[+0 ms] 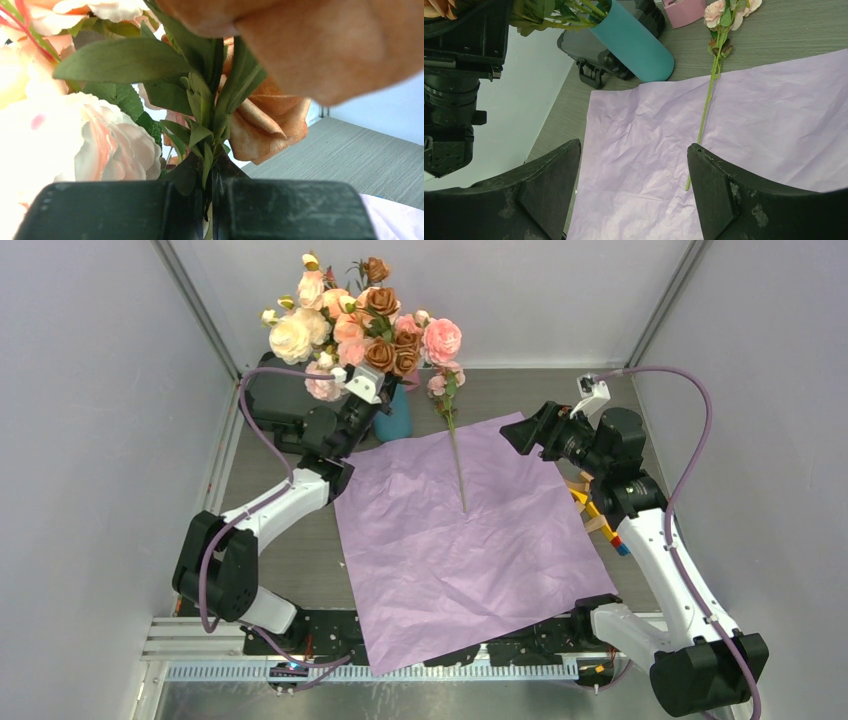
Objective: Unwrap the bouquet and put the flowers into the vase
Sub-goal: Insert the fake flower into the vase, then pick up the fake flower from the wrapping paper, then insert the fake flower into the vase.
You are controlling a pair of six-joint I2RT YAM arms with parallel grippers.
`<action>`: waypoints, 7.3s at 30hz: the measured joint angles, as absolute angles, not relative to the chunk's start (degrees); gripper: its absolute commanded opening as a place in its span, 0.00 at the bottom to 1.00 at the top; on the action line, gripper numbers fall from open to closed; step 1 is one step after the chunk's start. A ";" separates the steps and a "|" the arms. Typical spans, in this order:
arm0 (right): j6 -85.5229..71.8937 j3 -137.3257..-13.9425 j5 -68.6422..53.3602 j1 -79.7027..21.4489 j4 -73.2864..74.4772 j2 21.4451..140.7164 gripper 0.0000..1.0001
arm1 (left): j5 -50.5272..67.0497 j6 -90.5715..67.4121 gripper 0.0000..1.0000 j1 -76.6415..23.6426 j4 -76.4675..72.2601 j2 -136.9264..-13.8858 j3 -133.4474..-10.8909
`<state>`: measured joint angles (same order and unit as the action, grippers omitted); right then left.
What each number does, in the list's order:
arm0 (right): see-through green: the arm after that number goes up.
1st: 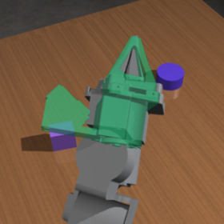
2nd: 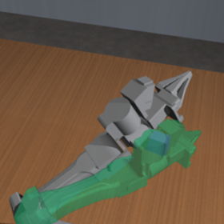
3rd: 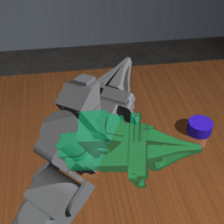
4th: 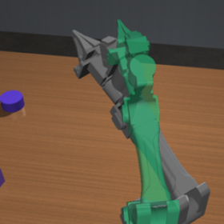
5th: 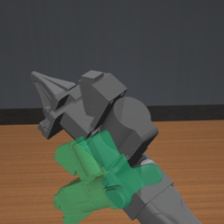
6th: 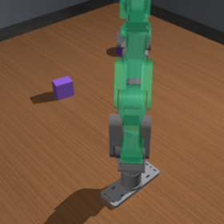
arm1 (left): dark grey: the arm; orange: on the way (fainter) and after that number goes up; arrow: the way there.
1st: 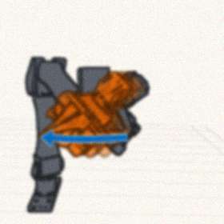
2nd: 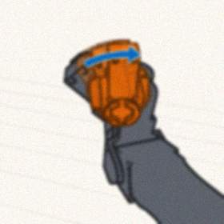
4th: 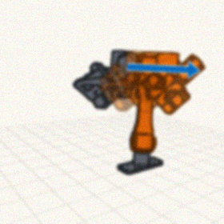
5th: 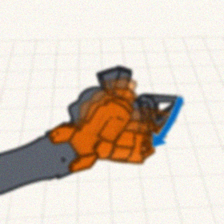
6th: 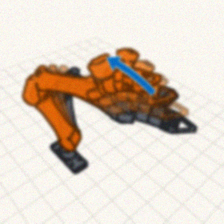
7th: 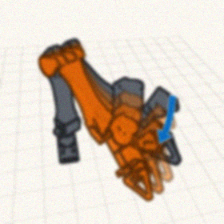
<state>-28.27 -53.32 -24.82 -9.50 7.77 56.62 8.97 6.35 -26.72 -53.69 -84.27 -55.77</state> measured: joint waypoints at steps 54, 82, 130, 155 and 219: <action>-28.60 -52.27 -25.69 -9.26 7.90 55.86 0.84 | 5.02 6.31 0.46 -26.61 -42.30 -79.02 -50.00; -25.50 -51.90 -25.45 -9.26 13.39 53.91 0.81 | 14.20 -5.02 0.78 -26.61 -20.64 -58.33 -45.34; -22.59 -75.50 11.79 -32.40 24.49 107.90 0.59 | 7.97 -10.11 0.93 -10.50 35.55 -55.37 -55.33; -20.21 -85.56 14.52 -32.38 22.79 119.87 0.16 | 7.51 -10.11 0.93 -12.01 35.57 -55.64 -55.20; -23.90 -58.81 -20.80 -30.50 -5.15 56.69 0.00 | 37.39 -38.35 0.93 -22.41 11.75 -59.96 -74.94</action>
